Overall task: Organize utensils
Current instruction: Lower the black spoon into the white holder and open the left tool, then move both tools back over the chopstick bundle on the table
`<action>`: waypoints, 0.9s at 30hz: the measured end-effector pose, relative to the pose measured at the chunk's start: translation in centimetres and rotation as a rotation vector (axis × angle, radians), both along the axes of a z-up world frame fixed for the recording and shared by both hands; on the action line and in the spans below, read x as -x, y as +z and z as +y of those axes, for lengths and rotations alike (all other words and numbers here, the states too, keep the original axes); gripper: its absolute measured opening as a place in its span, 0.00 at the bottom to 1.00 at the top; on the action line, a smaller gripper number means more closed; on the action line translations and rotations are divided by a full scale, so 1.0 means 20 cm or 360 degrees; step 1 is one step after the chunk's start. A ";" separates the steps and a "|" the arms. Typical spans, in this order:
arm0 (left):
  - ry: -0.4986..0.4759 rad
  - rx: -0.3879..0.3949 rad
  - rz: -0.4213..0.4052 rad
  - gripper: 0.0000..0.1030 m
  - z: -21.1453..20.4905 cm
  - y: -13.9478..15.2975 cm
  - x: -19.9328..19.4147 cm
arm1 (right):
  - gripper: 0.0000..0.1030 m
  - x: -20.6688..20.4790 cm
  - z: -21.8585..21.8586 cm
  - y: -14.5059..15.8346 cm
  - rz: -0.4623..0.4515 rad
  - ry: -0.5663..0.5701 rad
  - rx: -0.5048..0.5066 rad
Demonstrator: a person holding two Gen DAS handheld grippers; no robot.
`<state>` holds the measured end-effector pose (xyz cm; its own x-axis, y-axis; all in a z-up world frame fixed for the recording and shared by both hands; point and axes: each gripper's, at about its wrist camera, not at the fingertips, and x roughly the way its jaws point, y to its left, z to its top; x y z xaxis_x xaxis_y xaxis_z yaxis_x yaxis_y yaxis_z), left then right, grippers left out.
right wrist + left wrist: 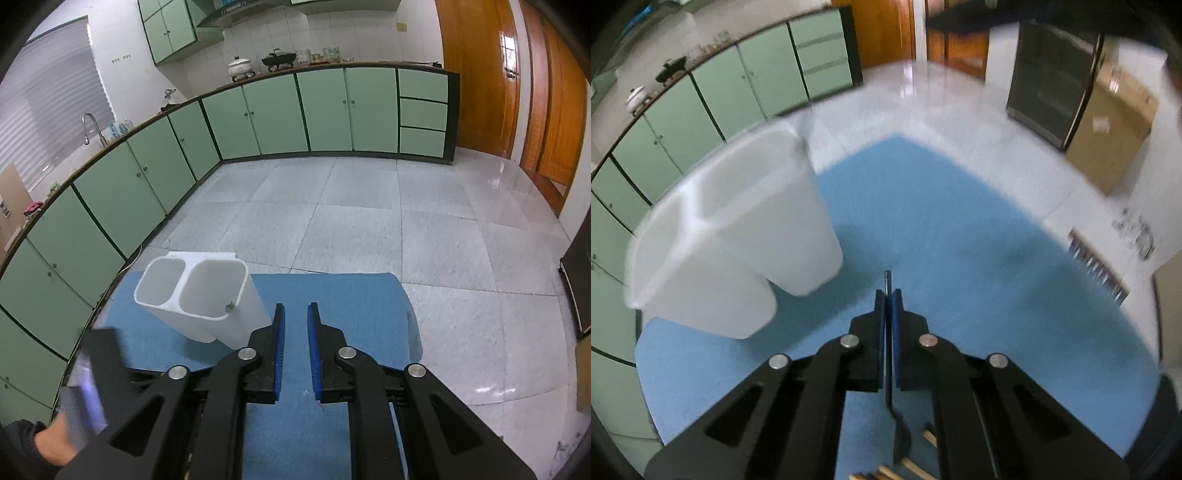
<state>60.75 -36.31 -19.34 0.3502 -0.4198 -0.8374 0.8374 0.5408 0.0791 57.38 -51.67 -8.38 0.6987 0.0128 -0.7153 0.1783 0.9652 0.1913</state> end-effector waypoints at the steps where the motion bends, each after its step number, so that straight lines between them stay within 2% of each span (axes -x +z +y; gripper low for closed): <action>1: 0.0009 0.0042 -0.0010 0.02 0.03 0.05 0.01 | 0.12 0.01 0.00 0.01 -0.0006 -0.0002 0.0002; 7: 0.0134 0.0367 -0.0116 0.02 0.22 0.45 0.04 | 0.12 0.04 0.06 0.10 -0.0044 0.0013 0.0018; 13: 0.0403 0.0623 -0.0405 0.02 0.36 0.73 -0.08 | 0.13 0.07 0.15 0.17 -0.0080 0.0045 0.0025; 15: 0.0495 0.0692 -0.0469 0.02 0.38 0.75 -0.14 | 0.13 0.08 0.17 0.18 -0.0085 0.0062 0.0036; 19: 0.0643 0.0727 -0.0566 0.02 0.34 0.69 -0.25 | 0.13 0.06 0.17 0.16 -0.0075 0.0080 0.0046; 24: 0.0724 0.0763 -0.0638 0.02 0.32 0.61 -0.30 | 0.13 0.01 0.13 0.08 -0.0040 0.0075 0.0036; 27: 0.0746 0.0757 -0.0621 0.03 0.31 0.56 -0.34 | 0.13 -0.01 0.12 0.02 -0.0006 0.0068 0.0037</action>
<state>67.62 -30.03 -8.22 0.8129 -0.4385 -0.3834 0.4718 0.8817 -0.0079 57.56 -49.34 -8.05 0.7006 0.0261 -0.7131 0.1358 0.9762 0.1692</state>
